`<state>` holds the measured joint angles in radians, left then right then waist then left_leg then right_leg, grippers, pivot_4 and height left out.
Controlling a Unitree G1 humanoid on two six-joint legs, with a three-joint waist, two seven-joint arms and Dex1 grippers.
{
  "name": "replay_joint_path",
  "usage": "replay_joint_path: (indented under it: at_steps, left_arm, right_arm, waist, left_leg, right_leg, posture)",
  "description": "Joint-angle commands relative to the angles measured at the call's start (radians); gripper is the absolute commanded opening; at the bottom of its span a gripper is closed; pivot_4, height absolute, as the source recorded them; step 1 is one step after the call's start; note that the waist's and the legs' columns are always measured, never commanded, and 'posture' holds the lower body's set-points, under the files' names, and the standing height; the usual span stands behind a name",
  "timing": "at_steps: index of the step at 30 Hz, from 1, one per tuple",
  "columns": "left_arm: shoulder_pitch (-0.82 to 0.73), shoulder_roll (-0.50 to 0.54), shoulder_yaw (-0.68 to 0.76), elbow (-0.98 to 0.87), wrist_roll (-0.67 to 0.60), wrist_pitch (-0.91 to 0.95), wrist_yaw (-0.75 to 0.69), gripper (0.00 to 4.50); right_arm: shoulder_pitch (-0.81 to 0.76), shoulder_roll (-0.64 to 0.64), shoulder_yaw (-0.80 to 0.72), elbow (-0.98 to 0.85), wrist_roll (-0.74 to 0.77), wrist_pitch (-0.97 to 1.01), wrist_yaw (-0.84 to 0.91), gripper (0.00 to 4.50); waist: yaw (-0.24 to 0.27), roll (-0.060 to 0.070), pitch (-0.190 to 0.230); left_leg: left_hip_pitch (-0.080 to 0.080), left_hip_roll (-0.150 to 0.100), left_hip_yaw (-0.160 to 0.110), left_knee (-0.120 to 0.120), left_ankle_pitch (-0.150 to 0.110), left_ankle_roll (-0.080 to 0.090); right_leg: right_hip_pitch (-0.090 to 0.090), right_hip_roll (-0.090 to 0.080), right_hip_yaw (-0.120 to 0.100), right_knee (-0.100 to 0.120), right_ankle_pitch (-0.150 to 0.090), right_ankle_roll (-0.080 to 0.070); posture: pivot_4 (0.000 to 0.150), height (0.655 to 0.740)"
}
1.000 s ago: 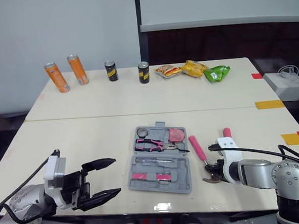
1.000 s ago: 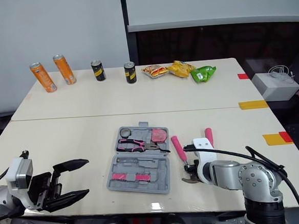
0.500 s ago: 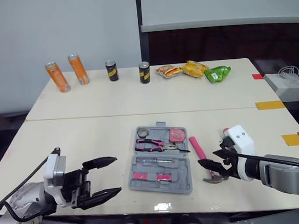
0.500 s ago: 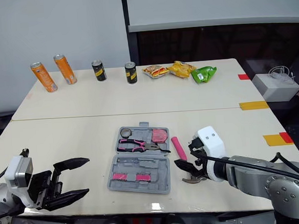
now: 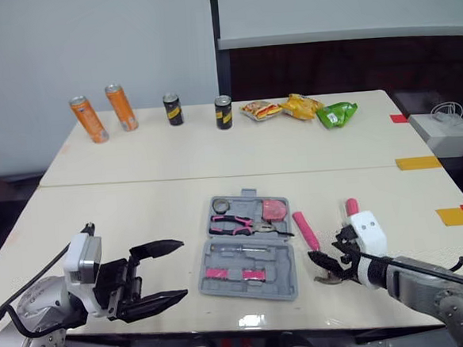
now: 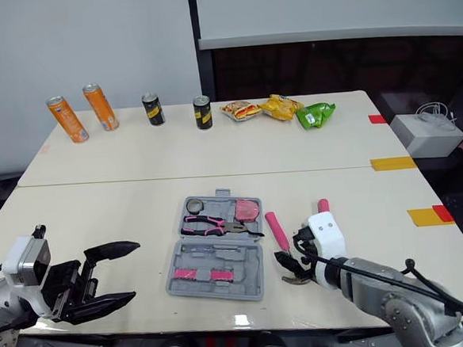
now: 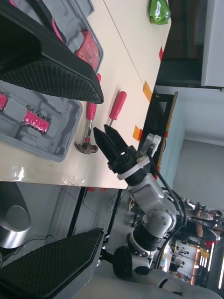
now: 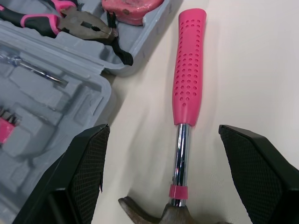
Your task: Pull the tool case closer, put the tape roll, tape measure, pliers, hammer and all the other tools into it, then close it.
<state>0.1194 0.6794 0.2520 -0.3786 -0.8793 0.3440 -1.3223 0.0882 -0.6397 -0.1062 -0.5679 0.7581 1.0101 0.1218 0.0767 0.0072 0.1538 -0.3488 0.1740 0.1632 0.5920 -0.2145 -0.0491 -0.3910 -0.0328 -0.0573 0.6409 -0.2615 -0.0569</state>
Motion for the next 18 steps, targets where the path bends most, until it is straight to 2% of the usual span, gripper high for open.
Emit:
replay_joint_path:
  at_steps: [1,12,15,17,18]
  left_arm:
    - [-0.014,0.002,0.010,0.001,-0.015,0.000,-0.008,4.50]
    - [-0.018,0.005,0.012,0.008,-0.012,0.006,-0.017,4.50]
    - [-0.018,0.007,0.015,0.009,-0.012,0.005,-0.020,4.50]
    - [-0.016,0.008,0.017,0.011,-0.011,0.004,-0.023,4.50]
    - [-0.015,0.010,0.019,0.012,-0.010,0.003,-0.025,4.50]
  right_arm:
    - [0.033,0.021,0.027,0.041,-0.110,-0.131,0.043,3.86]
    - [0.036,0.084,0.083,0.133,-0.261,-0.240,0.120,3.86]
    - [0.054,0.085,0.106,0.146,-0.301,-0.242,0.130,3.09]
    - [0.058,0.091,0.116,0.159,-0.324,-0.247,0.132,2.41]
    - [0.058,0.094,0.122,0.168,-0.337,-0.253,0.134,1.92]
  waist:
    - [-0.001,0.000,0.000]
    - [-0.007,0.000,0.000]
    - [-0.007,-0.001,0.000]
    - [-0.008,-0.002,-0.001]
    - [-0.008,-0.002,-0.001]
  left_leg:
    - [0.000,0.000,0.000,0.000,0.000,0.000]
    - [0.000,0.000,0.000,0.000,-0.002,0.005]
    - [0.000,0.000,0.000,0.000,-0.002,0.005]
    - [0.000,0.000,0.000,0.000,-0.002,0.005]
    - [0.000,0.000,0.000,0.000,-0.003,0.005]
  right_leg:
    - [0.000,0.000,0.000,0.000,0.000,-0.001]
    - [0.000,0.000,0.000,0.000,0.000,-0.002]
    - [0.000,0.000,0.000,0.000,0.000,-0.002]
    - [0.000,0.000,0.000,0.000,0.000,-0.002]
    - [0.000,0.000,0.000,0.000,0.000,-0.002]
  posture:
    - [0.150,0.7400]
    - [0.150,0.7400]
    - [0.150,0.7400]
    - [0.150,0.7400]
    - [0.150,0.7400]
